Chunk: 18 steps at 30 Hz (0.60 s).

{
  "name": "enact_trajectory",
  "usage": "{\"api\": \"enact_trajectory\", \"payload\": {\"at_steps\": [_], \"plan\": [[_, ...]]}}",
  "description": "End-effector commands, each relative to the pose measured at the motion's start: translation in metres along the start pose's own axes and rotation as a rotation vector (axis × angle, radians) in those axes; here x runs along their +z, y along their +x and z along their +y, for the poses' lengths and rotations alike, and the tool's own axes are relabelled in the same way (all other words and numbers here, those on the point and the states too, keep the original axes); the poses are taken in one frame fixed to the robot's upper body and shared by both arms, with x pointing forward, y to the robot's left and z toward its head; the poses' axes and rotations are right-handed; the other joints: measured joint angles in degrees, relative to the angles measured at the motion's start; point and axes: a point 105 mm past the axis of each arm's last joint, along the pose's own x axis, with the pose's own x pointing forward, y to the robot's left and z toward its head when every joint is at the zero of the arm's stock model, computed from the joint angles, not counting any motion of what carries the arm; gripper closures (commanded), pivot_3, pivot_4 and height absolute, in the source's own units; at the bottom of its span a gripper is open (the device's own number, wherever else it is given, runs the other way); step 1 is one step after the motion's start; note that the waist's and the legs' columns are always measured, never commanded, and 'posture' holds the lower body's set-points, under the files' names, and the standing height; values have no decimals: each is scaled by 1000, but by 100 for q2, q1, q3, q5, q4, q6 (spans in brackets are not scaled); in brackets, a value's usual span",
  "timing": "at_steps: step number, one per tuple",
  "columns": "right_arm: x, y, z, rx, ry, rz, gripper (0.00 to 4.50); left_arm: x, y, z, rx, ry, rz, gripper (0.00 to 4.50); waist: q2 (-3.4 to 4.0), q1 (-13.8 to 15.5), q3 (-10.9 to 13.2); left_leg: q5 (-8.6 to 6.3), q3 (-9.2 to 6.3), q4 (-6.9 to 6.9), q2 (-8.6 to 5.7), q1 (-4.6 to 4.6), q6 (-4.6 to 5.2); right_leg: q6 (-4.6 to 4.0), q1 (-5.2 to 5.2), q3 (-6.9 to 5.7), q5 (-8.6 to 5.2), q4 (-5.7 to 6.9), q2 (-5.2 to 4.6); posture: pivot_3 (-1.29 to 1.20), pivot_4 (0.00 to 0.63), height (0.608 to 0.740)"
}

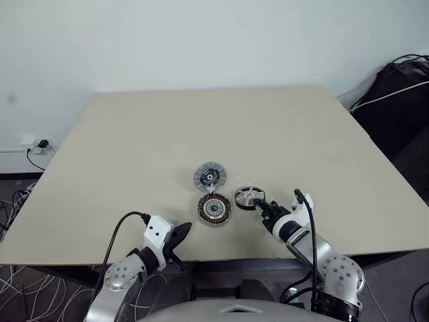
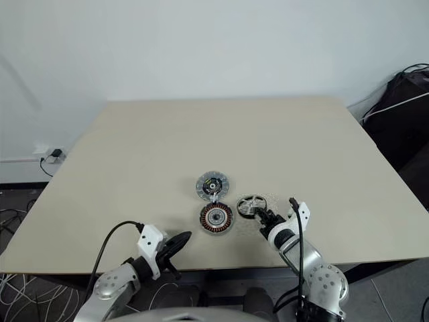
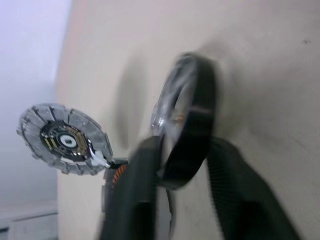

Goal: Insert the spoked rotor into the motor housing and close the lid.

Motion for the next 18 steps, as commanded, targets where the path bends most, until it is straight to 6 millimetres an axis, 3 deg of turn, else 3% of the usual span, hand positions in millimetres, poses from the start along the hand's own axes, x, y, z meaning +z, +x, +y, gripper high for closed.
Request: {"api": "enact_trajectory", "payload": {"at_steps": [1, 5, 12, 18], "plan": [[-7, 3, 4, 9, 44, -4, 4091, 6, 0, 2, 2, 19, -28, 4500, -2, 4, -1, 0, -1, 0, 0, 0, 0, 0, 0, 0, 0, 0, 0, 0, 0, 740], [-5, 1, 8, 34, 58, -20, 4091, 5, 0, 2, 1, 20, -26, 4500, 0, 5, -1, 0, 0, 1, 0, 0, 0, 0, 0, 2, 0, 0, -1, 0, 0, 740], [8, -17, 43, 266, 79, -82, 4091, 4, 0, 1, -2, 17, -24, 4500, 14, 0, 8, 0, 0, -1, 0, -12, 1, 0, -12, 3, 0, -2, -2, 0, 0, 740], [-1, -29, 57, 392, 78, -10, 4091, 3, 0, 1, -3, 17, -22, 4500, 12, -3, 10, 0, 1, -1, 1, -13, 1, 0, -13, 4, 0, -2, -1, 0, 0, 740]]}}
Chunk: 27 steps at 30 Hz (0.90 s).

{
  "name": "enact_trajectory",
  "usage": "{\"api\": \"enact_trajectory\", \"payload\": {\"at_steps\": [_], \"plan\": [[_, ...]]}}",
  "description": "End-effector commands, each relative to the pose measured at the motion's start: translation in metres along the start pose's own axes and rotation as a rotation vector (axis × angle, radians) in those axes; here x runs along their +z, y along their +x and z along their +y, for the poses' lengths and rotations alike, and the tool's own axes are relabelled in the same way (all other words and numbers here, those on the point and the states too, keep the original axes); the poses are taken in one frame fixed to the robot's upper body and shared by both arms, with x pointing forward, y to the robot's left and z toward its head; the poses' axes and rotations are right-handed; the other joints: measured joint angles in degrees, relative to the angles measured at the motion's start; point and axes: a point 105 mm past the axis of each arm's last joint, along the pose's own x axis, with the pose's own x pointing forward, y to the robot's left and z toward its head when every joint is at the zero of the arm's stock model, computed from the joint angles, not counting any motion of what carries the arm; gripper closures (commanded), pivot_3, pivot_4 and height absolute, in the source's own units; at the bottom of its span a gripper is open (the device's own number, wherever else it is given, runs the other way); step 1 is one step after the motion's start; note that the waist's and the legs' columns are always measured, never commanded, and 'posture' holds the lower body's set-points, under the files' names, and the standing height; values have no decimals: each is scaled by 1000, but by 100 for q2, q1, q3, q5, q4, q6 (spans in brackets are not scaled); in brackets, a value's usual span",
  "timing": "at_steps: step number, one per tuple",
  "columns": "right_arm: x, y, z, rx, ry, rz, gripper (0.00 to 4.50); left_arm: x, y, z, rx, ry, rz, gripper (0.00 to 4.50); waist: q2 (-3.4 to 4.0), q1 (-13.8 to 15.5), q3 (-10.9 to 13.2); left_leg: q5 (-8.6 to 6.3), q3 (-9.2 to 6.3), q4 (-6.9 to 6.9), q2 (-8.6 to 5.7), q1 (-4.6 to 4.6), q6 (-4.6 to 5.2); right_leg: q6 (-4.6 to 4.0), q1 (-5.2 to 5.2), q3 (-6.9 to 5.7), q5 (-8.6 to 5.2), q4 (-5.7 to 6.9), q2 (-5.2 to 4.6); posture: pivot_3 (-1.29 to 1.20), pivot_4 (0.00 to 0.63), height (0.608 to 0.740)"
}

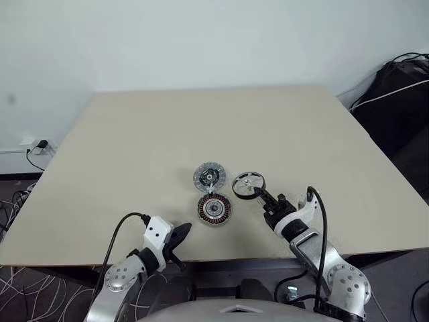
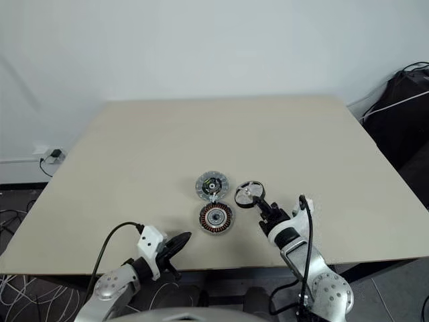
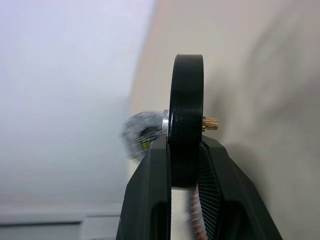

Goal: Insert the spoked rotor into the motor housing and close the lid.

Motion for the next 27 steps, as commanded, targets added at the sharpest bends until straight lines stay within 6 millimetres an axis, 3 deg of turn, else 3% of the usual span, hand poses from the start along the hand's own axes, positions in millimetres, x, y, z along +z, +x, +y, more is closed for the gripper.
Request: {"api": "enact_trajectory", "payload": {"at_steps": [1, 13, 27], "plan": [[-11, -3, 23, 128, -6, 72, 4091, 7, 0, 1, -5, 22, -31, 4500, -1, 1, 0, 0, 1, 1, 0, 0, 0, 0, 1, 1, 0, 0, -1, 0, 0, 740], [-44, 9, 5, 80, -5, 215, 4091, 5, -2, 2, 10, 16, -25, 4500, -3, 8, 1, -1, 1, 0, 0, -14, 1, -1, -12, 0, 0, -3, -5, 0, 0, 740], [-61, 18, 9, 107, 23, 255, 4091, 4, -6, 2, 24, 14, -15, 4500, -4, 13, 1, 0, 1, 2, -1, -16, 1, 4, -15, -1, 2, -2, -3, 0, 0, 740]]}}
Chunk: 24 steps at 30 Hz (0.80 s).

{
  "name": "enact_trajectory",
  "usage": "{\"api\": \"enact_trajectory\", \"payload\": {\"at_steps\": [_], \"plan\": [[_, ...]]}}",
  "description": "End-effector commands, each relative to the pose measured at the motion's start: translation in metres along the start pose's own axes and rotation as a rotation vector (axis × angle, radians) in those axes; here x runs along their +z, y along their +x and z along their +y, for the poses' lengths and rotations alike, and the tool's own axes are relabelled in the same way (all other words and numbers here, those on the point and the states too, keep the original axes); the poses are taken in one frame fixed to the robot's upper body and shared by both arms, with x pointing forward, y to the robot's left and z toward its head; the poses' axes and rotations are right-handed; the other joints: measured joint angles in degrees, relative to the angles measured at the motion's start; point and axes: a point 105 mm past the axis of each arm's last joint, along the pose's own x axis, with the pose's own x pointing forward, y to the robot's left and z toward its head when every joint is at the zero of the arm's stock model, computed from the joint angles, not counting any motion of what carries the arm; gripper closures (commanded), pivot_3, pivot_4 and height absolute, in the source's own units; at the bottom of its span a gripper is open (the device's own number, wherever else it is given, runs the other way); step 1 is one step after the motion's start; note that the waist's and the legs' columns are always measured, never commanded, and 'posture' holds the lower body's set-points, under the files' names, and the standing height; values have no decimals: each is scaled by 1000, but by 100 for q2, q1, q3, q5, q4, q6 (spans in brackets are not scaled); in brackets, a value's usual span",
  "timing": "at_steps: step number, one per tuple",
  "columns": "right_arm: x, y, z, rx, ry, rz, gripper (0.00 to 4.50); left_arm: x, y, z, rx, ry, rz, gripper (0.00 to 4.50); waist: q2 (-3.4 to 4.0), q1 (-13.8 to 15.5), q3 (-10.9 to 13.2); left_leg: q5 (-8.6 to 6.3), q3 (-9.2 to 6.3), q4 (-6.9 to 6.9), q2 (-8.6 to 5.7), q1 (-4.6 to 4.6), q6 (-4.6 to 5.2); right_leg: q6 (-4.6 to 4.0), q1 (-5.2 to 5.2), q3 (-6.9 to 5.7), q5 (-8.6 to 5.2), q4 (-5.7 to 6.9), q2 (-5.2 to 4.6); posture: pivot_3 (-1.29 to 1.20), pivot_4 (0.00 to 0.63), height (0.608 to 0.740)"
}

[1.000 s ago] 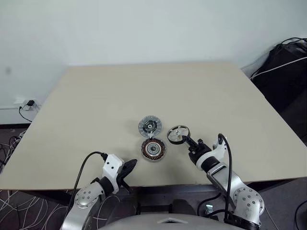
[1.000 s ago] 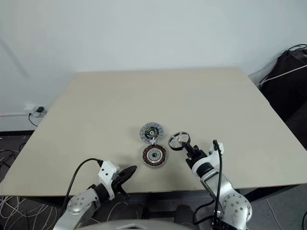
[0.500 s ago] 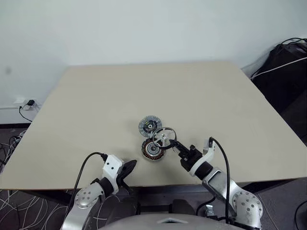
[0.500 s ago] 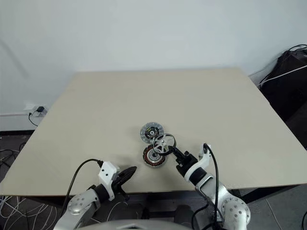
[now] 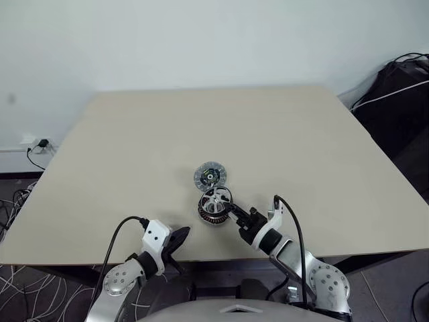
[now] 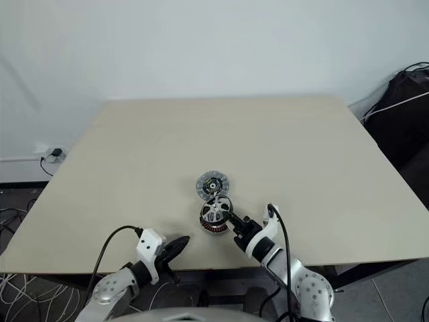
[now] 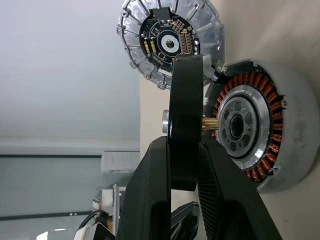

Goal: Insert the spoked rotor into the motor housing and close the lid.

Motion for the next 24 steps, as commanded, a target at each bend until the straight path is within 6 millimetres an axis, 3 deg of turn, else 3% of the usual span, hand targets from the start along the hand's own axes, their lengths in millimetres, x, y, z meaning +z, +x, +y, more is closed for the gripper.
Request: {"api": "enact_trajectory", "payload": {"at_steps": [1, 23, 24], "plan": [[1, 6, 15, 65, -12, -8, 4091, 11, -1, 3, 8, 30, -34, 4500, -1, 0, 0, 0, 0, 0, 0, 0, 0, 0, 0, 0, 0, 0, 0, 0, 0, 740], [-1, 15, -2, 2, 1, 6, 4091, 12, 1, 3, 7, 34, -36, 4500, -3, -1, -5, 1, 1, 3, 0, 2, 1, 4, 2, 1, 3, 5, 7, 0, 0, 740], [-1, 15, -2, 1, 1, 7, 3741, 12, 1, 3, 7, 34, -36, 4500, -3, -1, -5, 1, 1, 3, 0, 3, 1, 4, 2, 1, 3, 5, 7, 0, 0, 740]]}}
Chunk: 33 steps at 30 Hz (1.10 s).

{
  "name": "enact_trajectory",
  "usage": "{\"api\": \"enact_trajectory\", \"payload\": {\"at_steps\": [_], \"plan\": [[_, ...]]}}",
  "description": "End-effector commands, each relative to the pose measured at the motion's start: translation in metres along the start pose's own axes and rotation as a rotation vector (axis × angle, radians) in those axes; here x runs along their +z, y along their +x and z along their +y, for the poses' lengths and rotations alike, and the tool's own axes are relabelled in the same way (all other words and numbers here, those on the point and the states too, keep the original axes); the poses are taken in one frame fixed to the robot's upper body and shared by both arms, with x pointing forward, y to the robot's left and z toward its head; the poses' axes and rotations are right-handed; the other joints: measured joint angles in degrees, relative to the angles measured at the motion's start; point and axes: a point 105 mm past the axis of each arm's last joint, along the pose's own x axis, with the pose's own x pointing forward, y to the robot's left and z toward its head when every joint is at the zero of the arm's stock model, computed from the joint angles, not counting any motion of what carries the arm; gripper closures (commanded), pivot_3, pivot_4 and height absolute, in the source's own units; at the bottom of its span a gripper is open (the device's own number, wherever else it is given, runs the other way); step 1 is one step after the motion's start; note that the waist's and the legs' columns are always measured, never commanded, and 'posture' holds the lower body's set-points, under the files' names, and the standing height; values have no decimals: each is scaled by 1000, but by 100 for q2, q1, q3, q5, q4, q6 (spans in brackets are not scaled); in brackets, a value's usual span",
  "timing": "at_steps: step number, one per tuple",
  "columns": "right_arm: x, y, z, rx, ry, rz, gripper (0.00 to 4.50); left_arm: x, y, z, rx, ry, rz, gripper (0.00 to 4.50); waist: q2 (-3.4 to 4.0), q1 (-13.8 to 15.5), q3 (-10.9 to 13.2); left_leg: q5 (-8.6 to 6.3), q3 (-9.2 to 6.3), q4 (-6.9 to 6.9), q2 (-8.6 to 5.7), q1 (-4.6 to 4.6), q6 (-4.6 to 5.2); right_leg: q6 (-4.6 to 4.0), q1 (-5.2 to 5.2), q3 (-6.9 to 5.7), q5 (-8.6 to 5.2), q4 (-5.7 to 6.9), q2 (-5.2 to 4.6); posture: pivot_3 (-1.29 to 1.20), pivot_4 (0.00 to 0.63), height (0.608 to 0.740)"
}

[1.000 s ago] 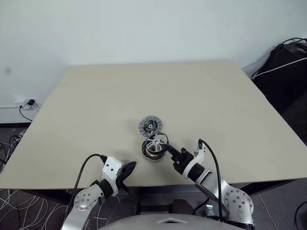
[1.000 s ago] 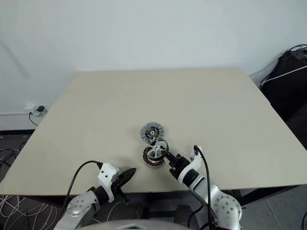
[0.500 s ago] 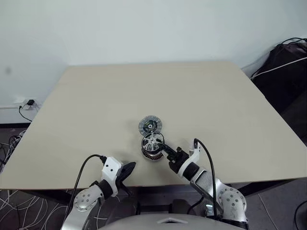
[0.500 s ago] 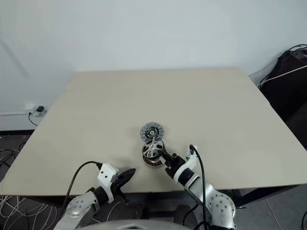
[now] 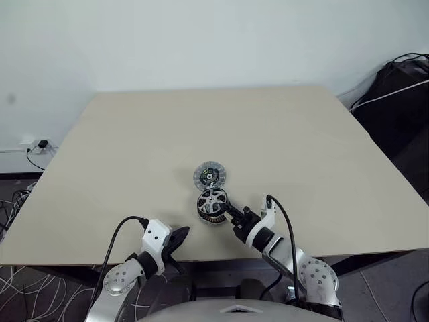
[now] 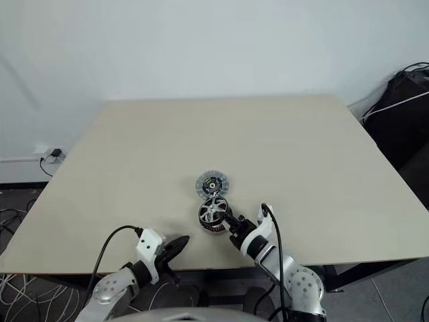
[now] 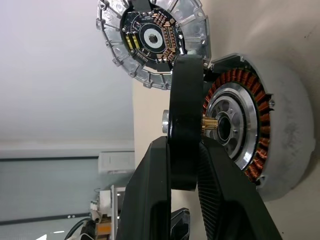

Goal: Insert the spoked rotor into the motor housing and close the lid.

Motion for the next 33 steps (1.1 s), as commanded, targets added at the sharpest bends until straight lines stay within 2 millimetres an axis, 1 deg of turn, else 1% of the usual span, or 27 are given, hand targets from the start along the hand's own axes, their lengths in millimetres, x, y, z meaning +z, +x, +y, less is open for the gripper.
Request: {"api": "enact_trajectory", "payload": {"at_steps": [1, 2, 6, 9, 10, 12, 19, 23, 24, 27, 29, 30, 31, 33], "plan": [[2, 3, 10, 40, -13, -6, 3343, 12, 0, 2, 0, 33, -39, 4500, -1, 0, -1, 0, 0, 0, 0, 0, 0, 0, 0, 0, 0, 0, 0, 0, 0, 740], [2, 2, 10, 39, -14, -5, 3109, 12, 0, 2, -1, 33, -38, 4500, -1, -1, -1, 0, 0, 0, 0, 0, 0, 0, 0, 0, 0, 0, 0, 0, 0, 740], [2, 0, 10, 35, -20, -4, 1777, 12, 1, 1, -4, 31, -37, 4500, -2, 0, -1, 0, 0, 0, 0, 0, 0, 0, 0, 0, 0, 0, 1, 0, 0, 740], [6, -5, 13, 37, -48, -13, 778, 13, 1, 1, -8, 32, -38, 4500, -2, 2, -5, 0, 0, 0, 0, 0, 0, 1, 0, 0, 1, 0, 1, 0, 0, 740], [7, -7, 13, 35, -59, -17, 517, 13, 1, 1, -8, 32, -38, 4500, -4, 3, -6, 0, 0, 1, 0, 0, 0, 1, 0, 0, 1, 0, 1, 0, 0, 740], [10, -10, 15, 34, -80, -26, 517, 13, 1, 1, -9, 32, -38, 4500, -7, 8, -8, 0, 0, 2, 0, 0, 0, 1, 2, 0, 1, 0, 0, 0, 0, 740], [25, -24, 33, 67, -191, -80, 517, 13, 2, -1, -21, 32, -37, 4500, -9, 0, -9, 0, 0, 5, 0, 1, 1, 1, 3, 0, 0, 2, -1, 0, 0, 740], [31, -26, 36, 29, -315, -94, 517, 13, 4, -1, -28, 33, -39, 4500, -10, 5, -10, 0, 1, 5, 0, 1, 1, 1, 4, 0, 0, 2, -1, 0, 0, 740], [34, -26, 35, 3, -386, -103, 517, 14, 4, -1, -30, 34, -39, 4500, -10, 6, -10, 1, 1, 6, -1, 1, 1, 1, 4, 0, 0, 2, -1, 0, 0, 740], [40, -20, 34, -107, -835, -116, 517, 14, 5, -1, -35, 35, -43, 4500, -10, 4, -10, 1, 7, 9, -2, 2, 2, 5, 4, 2, 2, 1, 1, 0, 0, 740], [37, -14, 34, -112, -1028, -113, 517, 15, 5, -2, -37, 37, -44, 4500, -22, 9, -16, 3, 16, 14, -4, 3, 4, 10, 6, 3, 5, 1, 23, 0, 0, 740], [34, -10, 35, -102, -1106, -104, 929, 15, 5, -2, -38, 36, -48, 4500, -27, 8, -19, 3, 15, 14, -3, 9, 5, 10, 11, 3, 5, 1, 25, 0, 0, 740], [31, -6, 36, -94, -1163, -99, 1122, 16, 6, -2, -37, 35, -50, 4500, -30, 7, -20, 3, 14, 13, -1, 14, 4, 10, 15, 3, 5, 2, 26, 0, 0, 740], [27, 2, 37, -80, -1261, -94, 1788, 16, 6, -2, -37, 38, -51, 4500, -35, 7, -21, 3, 13, 12, 4, 22, 4, 9, 22, 4, 5, 3, 31, 0, 0, 740]]}}
